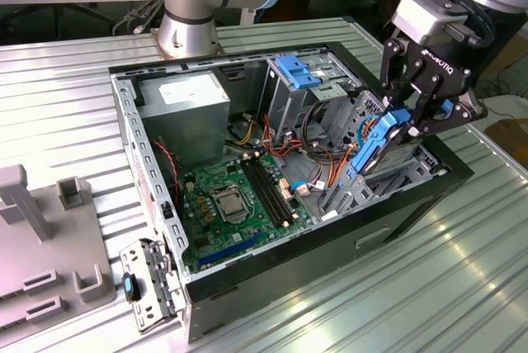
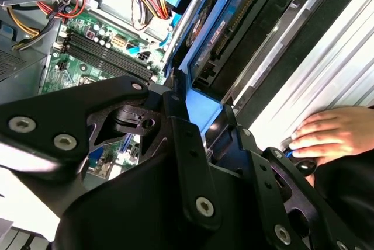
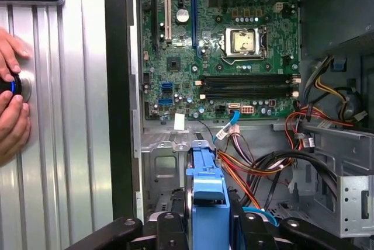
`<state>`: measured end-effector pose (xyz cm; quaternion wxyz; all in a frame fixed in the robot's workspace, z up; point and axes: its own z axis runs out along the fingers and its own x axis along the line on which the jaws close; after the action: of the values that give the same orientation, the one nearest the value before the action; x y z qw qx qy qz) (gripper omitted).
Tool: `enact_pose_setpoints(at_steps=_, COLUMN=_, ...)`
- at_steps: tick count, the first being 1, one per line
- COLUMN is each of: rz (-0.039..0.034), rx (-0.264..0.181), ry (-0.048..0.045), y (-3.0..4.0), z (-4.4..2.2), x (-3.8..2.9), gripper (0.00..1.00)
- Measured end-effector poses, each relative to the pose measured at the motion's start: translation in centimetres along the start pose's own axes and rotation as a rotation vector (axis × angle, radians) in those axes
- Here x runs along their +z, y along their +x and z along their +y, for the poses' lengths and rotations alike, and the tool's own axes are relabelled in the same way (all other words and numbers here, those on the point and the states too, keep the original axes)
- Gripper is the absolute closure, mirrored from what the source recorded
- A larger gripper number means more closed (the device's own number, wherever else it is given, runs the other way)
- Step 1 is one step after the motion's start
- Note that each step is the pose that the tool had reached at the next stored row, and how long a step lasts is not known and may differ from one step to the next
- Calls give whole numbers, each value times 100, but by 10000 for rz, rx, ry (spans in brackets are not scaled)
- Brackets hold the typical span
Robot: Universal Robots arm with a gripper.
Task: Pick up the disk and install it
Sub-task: 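Insert the disk into the insertion slot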
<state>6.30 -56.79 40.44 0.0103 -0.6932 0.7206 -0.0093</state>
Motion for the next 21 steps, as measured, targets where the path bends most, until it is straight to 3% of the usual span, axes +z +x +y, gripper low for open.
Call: enact_pose_setpoints(at_steps=21, rz=0, rx=0, ry=0, y=0, z=2, x=285, gripper=63)
